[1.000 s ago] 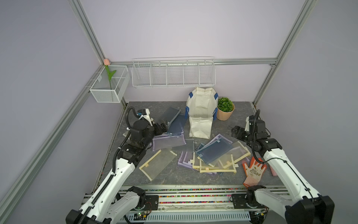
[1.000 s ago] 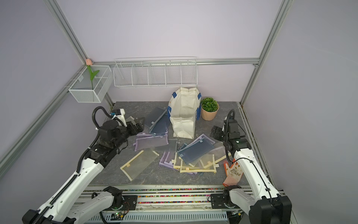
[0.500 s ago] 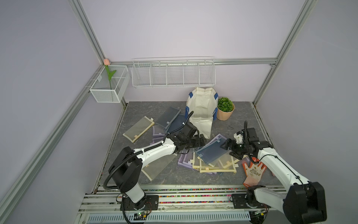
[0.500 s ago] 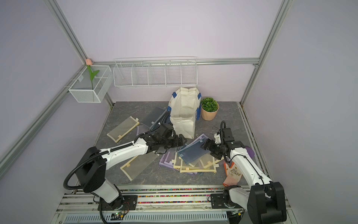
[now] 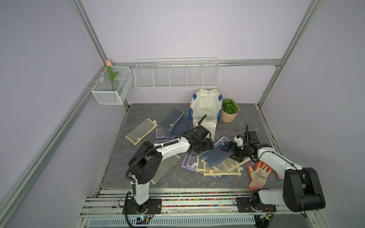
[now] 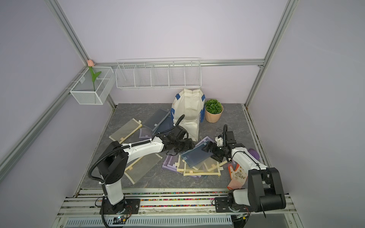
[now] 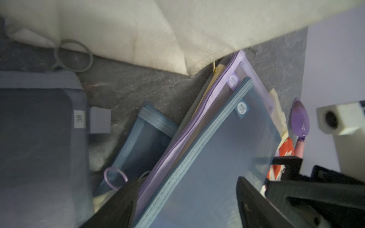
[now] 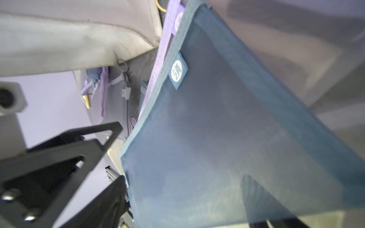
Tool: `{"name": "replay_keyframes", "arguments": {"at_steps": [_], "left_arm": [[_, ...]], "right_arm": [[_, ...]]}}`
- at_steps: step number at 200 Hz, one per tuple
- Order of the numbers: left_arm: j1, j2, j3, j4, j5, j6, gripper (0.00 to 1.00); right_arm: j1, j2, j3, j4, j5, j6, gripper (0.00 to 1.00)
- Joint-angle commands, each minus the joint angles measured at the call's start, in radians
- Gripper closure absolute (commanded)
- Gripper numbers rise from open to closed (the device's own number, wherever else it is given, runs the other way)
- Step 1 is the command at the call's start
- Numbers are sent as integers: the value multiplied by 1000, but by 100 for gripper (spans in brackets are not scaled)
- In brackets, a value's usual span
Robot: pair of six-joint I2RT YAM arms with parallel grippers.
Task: Put the pencil pouch into the canvas bag
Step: Pick up the pencil pouch.
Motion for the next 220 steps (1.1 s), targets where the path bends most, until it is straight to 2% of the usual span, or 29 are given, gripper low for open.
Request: {"name": "replay_keyframes", "arguments": {"at_steps": [1, 21, 71, 84, 104, 116, 161, 188, 206, 220], "left_arm": [[-11, 15, 7, -22, 8, -7, 26], [-15, 24, 11, -16, 41, 0, 30], [-25, 44, 4, 42, 126, -22, 50], [-31, 47, -2, 65, 138, -34, 54], [-46, 48, -20, 119, 153, -63, 56], [-58, 53, -23, 138, 154, -76, 56], [-85, 81, -22, 191, 166, -108, 60], [-90, 72, -32, 214, 174, -113, 63], [-91, 64, -35, 225, 179, -112, 64], [-92, 54, -38, 237, 183, -111, 65]], "right_arm": [[-15, 7, 9, 27, -41, -27, 19], [-18, -7, 10, 9, -44, -41, 24], [-17, -78, -10, -64, -6, -76, 34], [-18, -101, 0, -108, 10, -96, 33], [-26, -139, 8, -168, 26, -120, 23], [-36, -157, -3, -172, 13, -123, 21], [-62, -128, -59, -66, -54, -96, 24], [-63, -116, -74, -4, -70, -74, 36], [-62, -119, -78, -1, -68, -73, 55], [-63, -122, -78, -23, -62, -88, 75]]}}
